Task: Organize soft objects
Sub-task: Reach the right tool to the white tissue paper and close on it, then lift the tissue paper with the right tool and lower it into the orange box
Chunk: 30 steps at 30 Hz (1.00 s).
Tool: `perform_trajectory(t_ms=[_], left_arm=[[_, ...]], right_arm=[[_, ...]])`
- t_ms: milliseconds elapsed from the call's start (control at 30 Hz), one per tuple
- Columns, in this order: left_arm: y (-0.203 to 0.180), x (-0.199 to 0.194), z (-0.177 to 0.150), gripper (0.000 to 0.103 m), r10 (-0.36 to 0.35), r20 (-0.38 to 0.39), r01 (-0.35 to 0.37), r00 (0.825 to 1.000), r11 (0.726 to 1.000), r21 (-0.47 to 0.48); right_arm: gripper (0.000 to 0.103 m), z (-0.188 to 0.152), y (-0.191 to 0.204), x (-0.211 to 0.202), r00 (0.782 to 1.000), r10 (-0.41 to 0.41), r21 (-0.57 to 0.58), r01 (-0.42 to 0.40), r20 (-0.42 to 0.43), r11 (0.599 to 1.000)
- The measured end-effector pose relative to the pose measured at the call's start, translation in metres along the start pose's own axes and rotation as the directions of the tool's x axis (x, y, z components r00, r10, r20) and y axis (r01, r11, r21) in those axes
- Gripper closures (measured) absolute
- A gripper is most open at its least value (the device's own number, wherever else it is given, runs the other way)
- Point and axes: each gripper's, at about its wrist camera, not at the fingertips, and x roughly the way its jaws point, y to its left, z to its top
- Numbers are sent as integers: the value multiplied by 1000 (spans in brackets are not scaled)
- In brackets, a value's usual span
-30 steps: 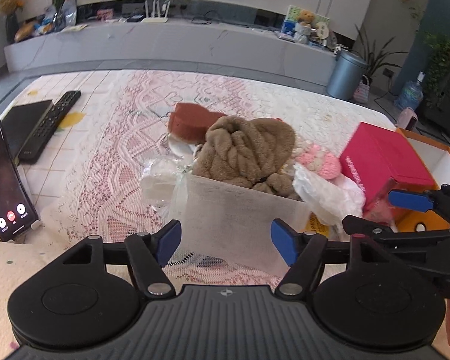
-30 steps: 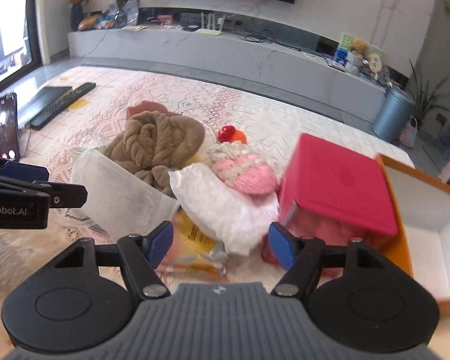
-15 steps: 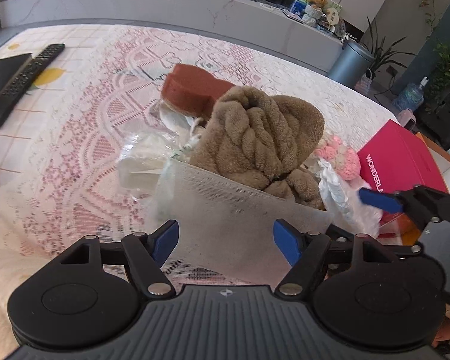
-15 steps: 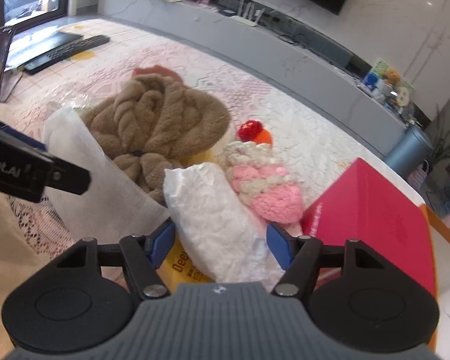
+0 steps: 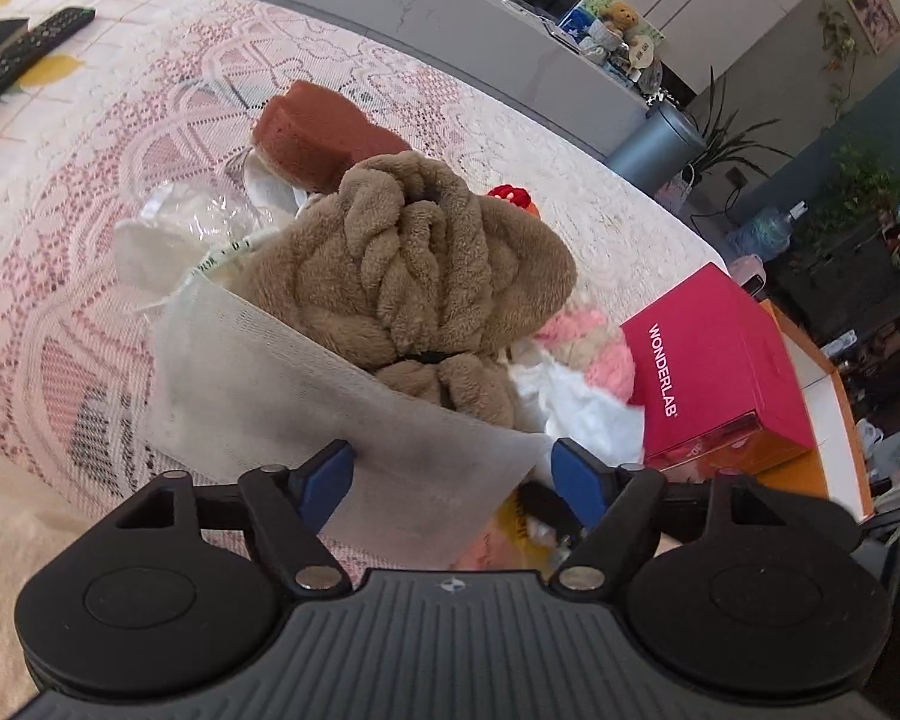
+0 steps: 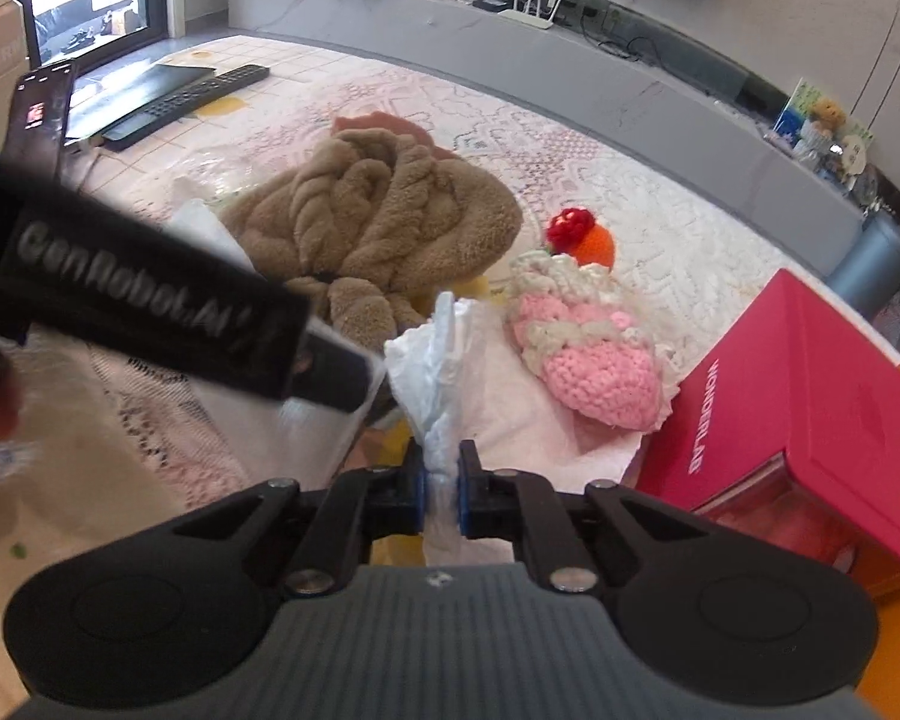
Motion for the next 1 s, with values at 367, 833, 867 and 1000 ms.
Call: perform_trajectory(t_ms=[367, 833, 867, 1000], left_arm=[[1, 14, -6, 91, 156, -54, -155, 986, 988, 12], [-42, -67, -23, 98, 127, 119, -142, 985, 982, 124], [-47, -72, -25, 98, 118, 128, -135, 985, 982, 133], [-60, -90, -32, 98, 88, 157, -114, 984, 980, 166]], right_arm=[[94, -1, -7, -5, 1000, 11, 83, -11, -2, 996], [99, 5, -12, -83, 981, -107, 100, 92, 159, 991], [99, 4, -13, -90, 978, -114, 106, 97, 173, 990], [99, 4, -17, -124, 964, -131, 121, 105, 231, 987]])
